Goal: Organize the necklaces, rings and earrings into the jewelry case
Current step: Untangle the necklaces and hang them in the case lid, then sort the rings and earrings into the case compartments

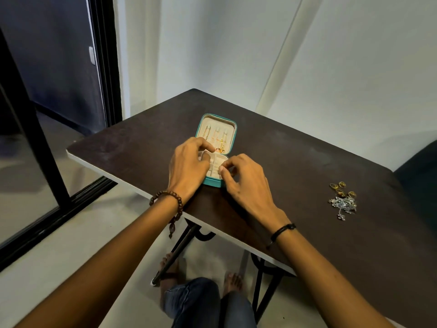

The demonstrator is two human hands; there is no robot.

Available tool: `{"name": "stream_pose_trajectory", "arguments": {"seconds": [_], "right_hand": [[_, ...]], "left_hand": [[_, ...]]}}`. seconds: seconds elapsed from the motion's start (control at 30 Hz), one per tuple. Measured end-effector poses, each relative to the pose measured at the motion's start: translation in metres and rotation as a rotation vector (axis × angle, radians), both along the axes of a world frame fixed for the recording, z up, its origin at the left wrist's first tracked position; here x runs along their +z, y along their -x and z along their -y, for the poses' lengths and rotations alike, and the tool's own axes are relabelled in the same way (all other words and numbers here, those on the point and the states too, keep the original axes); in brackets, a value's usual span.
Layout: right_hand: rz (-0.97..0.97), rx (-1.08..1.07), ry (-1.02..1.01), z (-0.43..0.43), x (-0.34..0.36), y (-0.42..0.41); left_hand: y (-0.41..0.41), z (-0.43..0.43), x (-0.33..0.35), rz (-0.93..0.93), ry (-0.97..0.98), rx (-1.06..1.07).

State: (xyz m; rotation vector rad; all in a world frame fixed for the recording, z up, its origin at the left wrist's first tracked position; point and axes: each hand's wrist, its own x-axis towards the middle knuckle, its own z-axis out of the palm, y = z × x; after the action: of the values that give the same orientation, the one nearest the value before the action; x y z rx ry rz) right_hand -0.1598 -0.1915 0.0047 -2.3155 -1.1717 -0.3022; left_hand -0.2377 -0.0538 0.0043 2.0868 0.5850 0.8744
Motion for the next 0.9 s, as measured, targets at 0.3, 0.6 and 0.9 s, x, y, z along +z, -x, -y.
{"name": "stream_pose_trajectory", "arguments": {"seconds": [0.3,0.6,0.9], "right_hand": [[-0.010,-0.033,-0.092,0.046,0.005,0.003],[-0.039,-0.155,-0.139,0.121,0.005,-0.021],[-0.041,-0.304,-0.156,0.200,0.012,-0.069]], "left_hand": [[0.002,0.058,0.016,-0.089,-0.196,-0.151],[-0.031,0.122,0.024,-0.053,-0.352,-0.269],[-0.093,0.190,0.016,-0.119,-0.183,-0.454]]}}
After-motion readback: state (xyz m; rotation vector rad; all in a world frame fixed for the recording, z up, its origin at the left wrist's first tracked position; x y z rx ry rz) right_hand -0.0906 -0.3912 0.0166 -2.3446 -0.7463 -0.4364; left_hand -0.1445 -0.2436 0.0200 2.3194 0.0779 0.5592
